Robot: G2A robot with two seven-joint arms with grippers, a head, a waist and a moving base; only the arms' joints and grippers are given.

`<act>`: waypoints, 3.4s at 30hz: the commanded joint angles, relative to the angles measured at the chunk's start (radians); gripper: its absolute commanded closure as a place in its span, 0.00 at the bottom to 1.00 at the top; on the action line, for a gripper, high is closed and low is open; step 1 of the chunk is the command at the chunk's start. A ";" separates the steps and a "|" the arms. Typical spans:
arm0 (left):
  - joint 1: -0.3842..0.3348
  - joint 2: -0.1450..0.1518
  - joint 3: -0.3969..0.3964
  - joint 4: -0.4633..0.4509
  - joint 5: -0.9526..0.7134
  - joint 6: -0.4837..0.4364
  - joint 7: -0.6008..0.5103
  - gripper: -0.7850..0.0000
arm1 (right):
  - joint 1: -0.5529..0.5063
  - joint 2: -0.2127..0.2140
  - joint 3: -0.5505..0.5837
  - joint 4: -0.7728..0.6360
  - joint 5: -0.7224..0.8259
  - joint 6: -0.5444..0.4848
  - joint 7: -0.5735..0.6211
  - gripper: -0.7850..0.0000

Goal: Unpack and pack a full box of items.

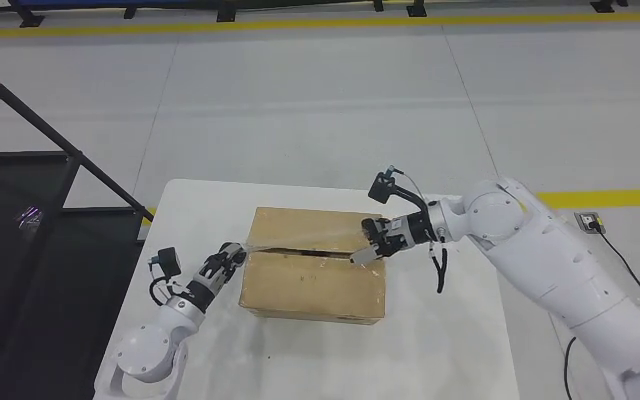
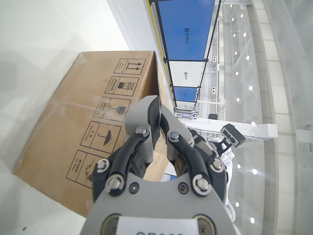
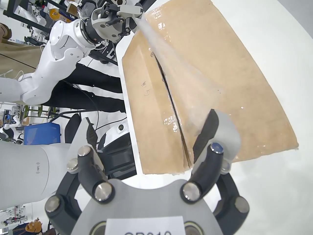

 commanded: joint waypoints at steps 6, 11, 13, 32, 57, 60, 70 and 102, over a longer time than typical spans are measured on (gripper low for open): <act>0.006 0.003 0.007 -0.005 0.010 -0.016 -0.009 1.00 | -0.055 0.033 0.074 -0.043 -0.023 0.026 -0.033 0.00; 0.009 0.006 0.008 -0.005 0.014 -0.029 -0.017 1.00 | -0.108 0.058 0.142 -0.064 -0.027 0.036 -0.101 0.00; 0.010 0.007 0.008 -0.005 0.014 -0.031 -0.018 1.00 | -0.134 0.068 0.169 -0.083 -0.029 0.028 -0.130 0.00; 0.080 0.012 -0.012 -0.119 -0.022 -0.160 0.013 1.00 | -0.078 0.005 0.068 -0.086 0.468 -0.060 0.078 0.00; 0.137 0.005 0.090 -0.215 0.389 -0.306 0.279 1.00 | -0.063 -0.061 0.028 -0.073 0.115 0.185 -0.214 0.00; 0.136 0.004 0.097 -0.216 0.410 -0.304 0.296 1.00 | -0.035 -0.085 0.000 -0.027 0.164 0.200 -0.098 0.00; 0.126 0.002 0.101 -0.204 0.421 -0.294 0.312 1.00 | 0.034 -0.158 -0.040 0.096 0.220 0.072 0.058 0.00; 0.104 -0.009 0.115 -0.173 0.429 -0.237 0.358 1.00 | -0.153 -0.063 0.160 0.031 0.391 0.225 0.204 0.00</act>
